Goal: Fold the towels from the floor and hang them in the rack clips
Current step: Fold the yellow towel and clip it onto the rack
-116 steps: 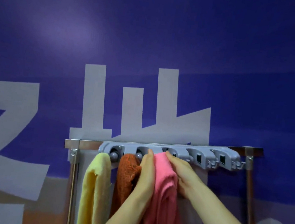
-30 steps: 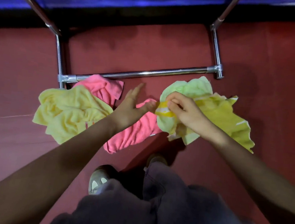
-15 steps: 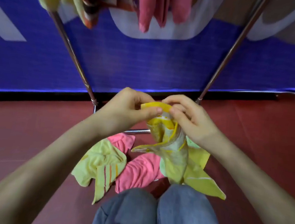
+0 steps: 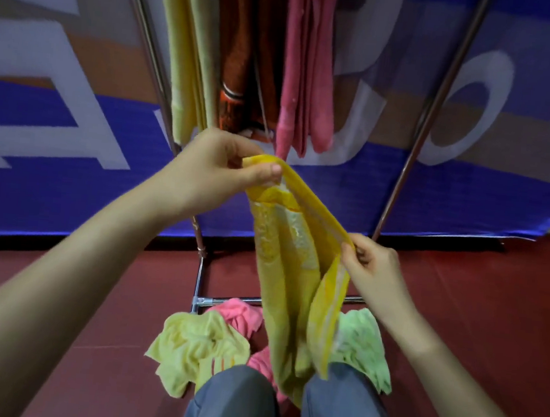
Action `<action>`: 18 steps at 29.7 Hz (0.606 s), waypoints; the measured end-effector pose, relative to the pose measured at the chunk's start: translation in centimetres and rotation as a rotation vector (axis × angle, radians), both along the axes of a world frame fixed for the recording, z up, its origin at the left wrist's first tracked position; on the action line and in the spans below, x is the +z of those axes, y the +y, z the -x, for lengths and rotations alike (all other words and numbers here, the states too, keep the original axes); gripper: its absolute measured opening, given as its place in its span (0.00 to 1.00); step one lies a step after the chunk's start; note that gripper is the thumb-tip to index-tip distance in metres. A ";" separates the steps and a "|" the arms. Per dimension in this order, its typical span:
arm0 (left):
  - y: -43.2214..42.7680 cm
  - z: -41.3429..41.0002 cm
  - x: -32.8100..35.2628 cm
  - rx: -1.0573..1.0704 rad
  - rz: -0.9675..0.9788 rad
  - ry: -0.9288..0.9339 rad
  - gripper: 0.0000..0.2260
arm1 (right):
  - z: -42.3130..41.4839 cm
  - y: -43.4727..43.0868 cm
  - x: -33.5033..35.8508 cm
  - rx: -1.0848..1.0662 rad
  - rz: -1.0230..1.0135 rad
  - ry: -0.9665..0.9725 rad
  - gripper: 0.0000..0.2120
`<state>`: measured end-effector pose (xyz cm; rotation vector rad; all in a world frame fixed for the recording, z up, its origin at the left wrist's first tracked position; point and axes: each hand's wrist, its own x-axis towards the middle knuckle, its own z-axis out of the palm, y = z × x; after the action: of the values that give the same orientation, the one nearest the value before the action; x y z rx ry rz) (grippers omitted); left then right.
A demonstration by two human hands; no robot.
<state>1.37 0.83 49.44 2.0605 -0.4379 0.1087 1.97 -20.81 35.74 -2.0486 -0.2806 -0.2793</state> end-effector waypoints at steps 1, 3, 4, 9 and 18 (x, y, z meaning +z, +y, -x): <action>0.2 0.1 -0.1 0.020 0.002 -0.008 0.10 | 0.1 -0.1 -0.1 -0.012 0.026 -0.012 0.14; 0.6 1.2 -0.2 0.084 0.004 -0.027 0.11 | 0.9 -0.4 0.1 -0.010 0.060 -0.034 0.15; 0.9 1.6 -0.4 0.116 0.029 -0.028 0.09 | 1.2 -0.7 0.0 -0.008 0.079 -0.028 0.14; 1.9 3.1 -0.1 0.180 0.193 -0.013 0.07 | 1.5 -2.0 -1.5 -0.001 0.052 0.098 0.09; 6.1 6.2 -2.1 0.365 0.069 0.059 0.10 | 2.1 -1.3 -1.6 0.007 -0.106 0.211 0.12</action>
<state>-4.79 6.97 47.36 2.0499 -0.0172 0.2768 -0.12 -22.10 34.11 -1.9526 -0.1392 -0.0709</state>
